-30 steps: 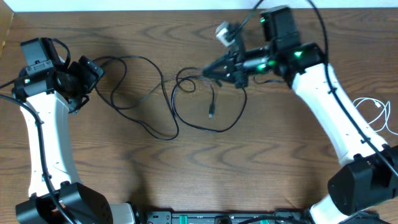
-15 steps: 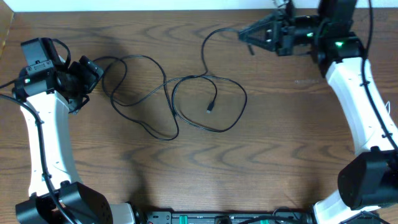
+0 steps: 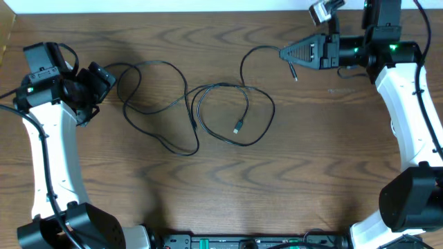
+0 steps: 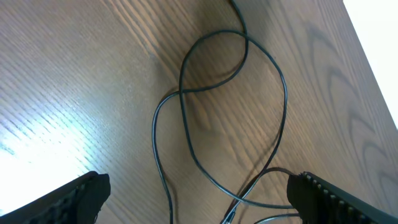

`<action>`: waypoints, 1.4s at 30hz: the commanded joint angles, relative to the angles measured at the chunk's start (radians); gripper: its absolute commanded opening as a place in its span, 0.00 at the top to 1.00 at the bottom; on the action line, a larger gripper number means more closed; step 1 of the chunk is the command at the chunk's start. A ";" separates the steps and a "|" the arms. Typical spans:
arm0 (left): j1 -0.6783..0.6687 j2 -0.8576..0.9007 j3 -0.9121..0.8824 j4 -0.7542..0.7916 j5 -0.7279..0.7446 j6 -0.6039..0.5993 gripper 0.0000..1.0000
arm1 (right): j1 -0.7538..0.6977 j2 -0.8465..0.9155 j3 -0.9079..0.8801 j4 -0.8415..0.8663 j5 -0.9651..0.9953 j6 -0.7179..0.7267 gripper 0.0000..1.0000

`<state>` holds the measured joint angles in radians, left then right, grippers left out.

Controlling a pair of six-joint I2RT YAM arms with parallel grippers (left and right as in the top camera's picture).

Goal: Untangle cables

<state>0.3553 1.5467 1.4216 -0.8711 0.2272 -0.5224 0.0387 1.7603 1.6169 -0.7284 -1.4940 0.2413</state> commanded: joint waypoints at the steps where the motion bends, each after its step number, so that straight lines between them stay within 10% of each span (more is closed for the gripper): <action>1: 0.004 0.002 0.003 -0.003 -0.003 0.010 0.03 | 0.012 -0.003 0.003 -0.064 0.098 -0.134 0.99; 26: 0.004 0.002 0.003 -0.003 0.001 -0.032 0.03 | 0.109 -0.003 0.003 0.021 0.200 -0.115 0.99; 42: -0.026 0.019 -0.051 -0.179 0.070 0.158 0.03 | 0.066 -0.003 0.003 -0.054 0.919 0.002 0.99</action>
<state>0.3519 1.5497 1.3987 -1.0439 0.2390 -0.4606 0.1051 1.7603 1.6157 -0.7818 -0.6670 0.2203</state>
